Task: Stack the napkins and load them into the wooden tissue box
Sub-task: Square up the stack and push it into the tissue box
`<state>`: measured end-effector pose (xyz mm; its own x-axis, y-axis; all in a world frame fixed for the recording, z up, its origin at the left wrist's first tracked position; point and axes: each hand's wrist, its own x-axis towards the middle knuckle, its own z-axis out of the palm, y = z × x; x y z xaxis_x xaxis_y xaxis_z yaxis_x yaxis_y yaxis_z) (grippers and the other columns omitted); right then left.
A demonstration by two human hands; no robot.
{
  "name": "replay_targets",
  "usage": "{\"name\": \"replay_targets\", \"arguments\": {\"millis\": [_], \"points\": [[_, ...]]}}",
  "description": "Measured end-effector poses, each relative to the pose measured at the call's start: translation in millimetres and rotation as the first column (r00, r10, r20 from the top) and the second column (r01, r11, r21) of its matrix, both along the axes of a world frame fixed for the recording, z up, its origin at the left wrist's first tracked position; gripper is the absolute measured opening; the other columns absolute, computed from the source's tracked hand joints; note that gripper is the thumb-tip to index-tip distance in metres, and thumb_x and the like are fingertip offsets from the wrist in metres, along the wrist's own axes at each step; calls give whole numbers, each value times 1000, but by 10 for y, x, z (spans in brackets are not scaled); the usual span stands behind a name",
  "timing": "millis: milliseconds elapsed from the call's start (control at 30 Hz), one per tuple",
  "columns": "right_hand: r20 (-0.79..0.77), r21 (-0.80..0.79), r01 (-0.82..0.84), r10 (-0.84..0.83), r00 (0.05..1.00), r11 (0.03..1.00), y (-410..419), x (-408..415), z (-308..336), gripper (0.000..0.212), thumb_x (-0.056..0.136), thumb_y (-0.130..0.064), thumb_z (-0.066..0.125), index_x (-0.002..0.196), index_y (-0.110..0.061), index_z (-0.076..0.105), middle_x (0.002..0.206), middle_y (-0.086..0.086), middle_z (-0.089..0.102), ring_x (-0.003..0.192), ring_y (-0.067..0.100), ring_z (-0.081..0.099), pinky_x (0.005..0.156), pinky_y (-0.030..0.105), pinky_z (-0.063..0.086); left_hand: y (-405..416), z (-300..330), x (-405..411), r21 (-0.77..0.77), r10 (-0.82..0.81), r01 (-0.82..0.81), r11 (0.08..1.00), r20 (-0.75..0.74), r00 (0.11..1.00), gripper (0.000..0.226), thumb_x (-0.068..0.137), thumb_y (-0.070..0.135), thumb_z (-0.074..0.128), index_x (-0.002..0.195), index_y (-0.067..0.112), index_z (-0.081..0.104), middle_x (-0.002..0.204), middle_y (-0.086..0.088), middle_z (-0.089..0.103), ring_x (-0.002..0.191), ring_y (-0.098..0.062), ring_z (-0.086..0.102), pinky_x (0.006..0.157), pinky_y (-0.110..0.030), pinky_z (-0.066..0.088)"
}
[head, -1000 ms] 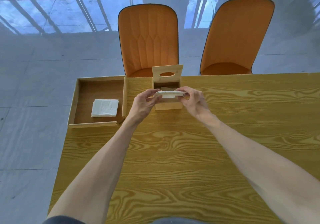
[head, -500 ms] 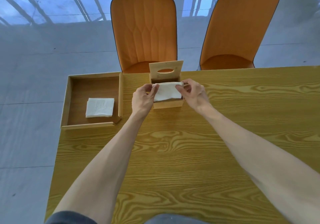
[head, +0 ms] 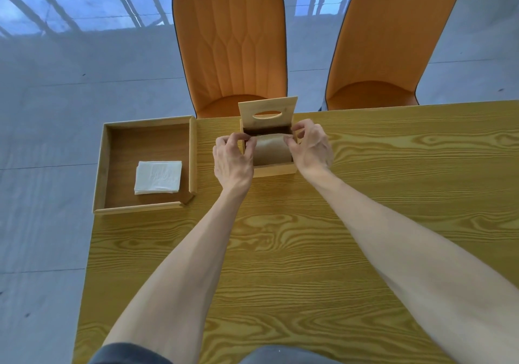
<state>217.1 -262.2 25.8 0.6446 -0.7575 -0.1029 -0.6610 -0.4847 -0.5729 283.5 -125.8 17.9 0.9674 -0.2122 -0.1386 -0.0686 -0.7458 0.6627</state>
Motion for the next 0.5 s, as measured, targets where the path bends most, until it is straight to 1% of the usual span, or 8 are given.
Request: {"name": "replay_targets", "arguments": {"millis": [100, 200, 300, 367, 433, 500], "points": [[-17, 9, 23, -22, 1000, 1000, -13, 24, -39, 30, 89, -30, 69, 115, -19, 57, 112, 4, 64, 93, 22, 65, 64, 27, 41, 13, -20, 16, -47, 37, -35, 998, 27, 999, 27, 91, 39, 65, 114, 25, 60, 118, -1, 60, 107, -21, 60, 74, -38, 52], [-30, 7, 30, -30, 999, 1000, -28, 28, -61, 32, 88, -28, 71, 115, -18, 55, 111, 4, 63, 92, 21, 64, 64, 26, 39, 51, -23, 72, -66, 42, -42, 997, -1, 999, 28, 92, 37, 65, 113, 21, 59, 115, -1, 64, 99, -19, 63, 71, -31, 47], [-26, -1, 34, -34, 999, 999, -13, 13, -63, 33, 89, -31, 69, 115, -19, 53, 111, 3, 61, 89, 19, 63, 63, 26, 39, 126, -16, 102, -83, 55, -57, 995, -25, 998, 27, 93, 41, 63, 112, 22, 59, 112, 0, 67, 95, -17, 65, 72, -32, 50], [37, -13, 34, -34, 999, 999, 24, -30, -56, 34, 91, -38, 64, 116, -19, 52, 110, 3, 59, 87, 16, 59, 64, 26, 39, 224, -22, 111, -83, 63, -65, 994, -23, 998, 28, 94, 44, 61, 111, 22, 60, 110, 1, 68, 95, -16, 65, 71, -30, 50], [159, -40, 21, -15, 987, 999, 107, -87, -37, 36, 94, -46, 55, 118, -19, 50, 109, 2, 55, 88, 15, 55, 67, 27, 40, 396, -31, 126, -85, 83, -83, 993, -3, 997, 29, 94, 46, 59, 111, 23, 60, 108, 2, 68, 95, -15, 65, 72, -30, 52], [280, -84, -6, 29, 960, 996, 249, -121, 6, 36, 96, -44, 54, 119, -16, 51, 107, 3, 55, 88, 13, 53, 69, 25, 41, 645, -32, 163, -88, 129, -126, 988, 27, 991, 29, 94, 45, 59, 111, 22, 60, 107, 2, 68, 95, -14, 65, 74, -32, 55]]}}
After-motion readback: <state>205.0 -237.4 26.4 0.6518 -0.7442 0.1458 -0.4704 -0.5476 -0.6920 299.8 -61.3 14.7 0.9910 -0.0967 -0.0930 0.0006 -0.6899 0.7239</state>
